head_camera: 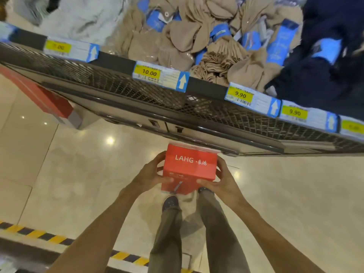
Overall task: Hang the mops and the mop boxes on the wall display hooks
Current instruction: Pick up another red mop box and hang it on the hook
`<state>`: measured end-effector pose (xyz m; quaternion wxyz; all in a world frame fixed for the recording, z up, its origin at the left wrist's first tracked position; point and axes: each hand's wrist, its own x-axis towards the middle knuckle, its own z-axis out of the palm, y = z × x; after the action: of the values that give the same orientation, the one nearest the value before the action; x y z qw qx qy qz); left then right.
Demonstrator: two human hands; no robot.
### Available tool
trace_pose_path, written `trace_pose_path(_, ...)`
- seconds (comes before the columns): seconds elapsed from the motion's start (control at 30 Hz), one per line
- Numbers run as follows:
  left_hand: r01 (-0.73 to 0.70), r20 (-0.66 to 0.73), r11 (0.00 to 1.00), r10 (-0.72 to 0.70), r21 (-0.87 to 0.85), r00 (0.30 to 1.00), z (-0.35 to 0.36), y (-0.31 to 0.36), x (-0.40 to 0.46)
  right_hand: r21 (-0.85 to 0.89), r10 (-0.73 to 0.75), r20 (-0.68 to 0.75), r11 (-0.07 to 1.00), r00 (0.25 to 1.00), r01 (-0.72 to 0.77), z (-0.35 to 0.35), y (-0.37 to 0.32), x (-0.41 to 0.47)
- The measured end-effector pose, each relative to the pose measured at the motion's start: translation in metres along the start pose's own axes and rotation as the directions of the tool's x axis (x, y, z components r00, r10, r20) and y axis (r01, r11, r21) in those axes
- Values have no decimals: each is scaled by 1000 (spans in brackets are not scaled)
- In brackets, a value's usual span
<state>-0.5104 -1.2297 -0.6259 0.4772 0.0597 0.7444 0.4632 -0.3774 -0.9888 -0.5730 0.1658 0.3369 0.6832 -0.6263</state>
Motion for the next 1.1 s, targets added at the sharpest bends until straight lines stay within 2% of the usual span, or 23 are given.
trace_pose_path(0.33, -155, 36, 986, 153, 68, 988, -8, 125, -123, 1, -167, -69, 986, 984, 167, -36, -99, -134)
trace_pose_path(0.47, -238, 47, 961, 233, 140, 971, 0, 183, -166, 11, -253, -168, 966, 953, 259, -58, -139, -198)
trace_pose_path(0.67, -375, 142, 906, 353, 197, 925, 36, 275, -206, 41, -331, -316, 931, 889, 362, -114, -176, -282)
trace_pose_path(0.9, -544, 268, 803, 483, 245, 834, 138, 387, -231, 33, -386, -515, 883, 765, 468, -216, -187, -383)
trace_pose_path(1.1, -638, 359, 748, 553, 184, 752, 265, 459, -248, 3, -389, -670, 851, 633, 526, -315, -157, -462)
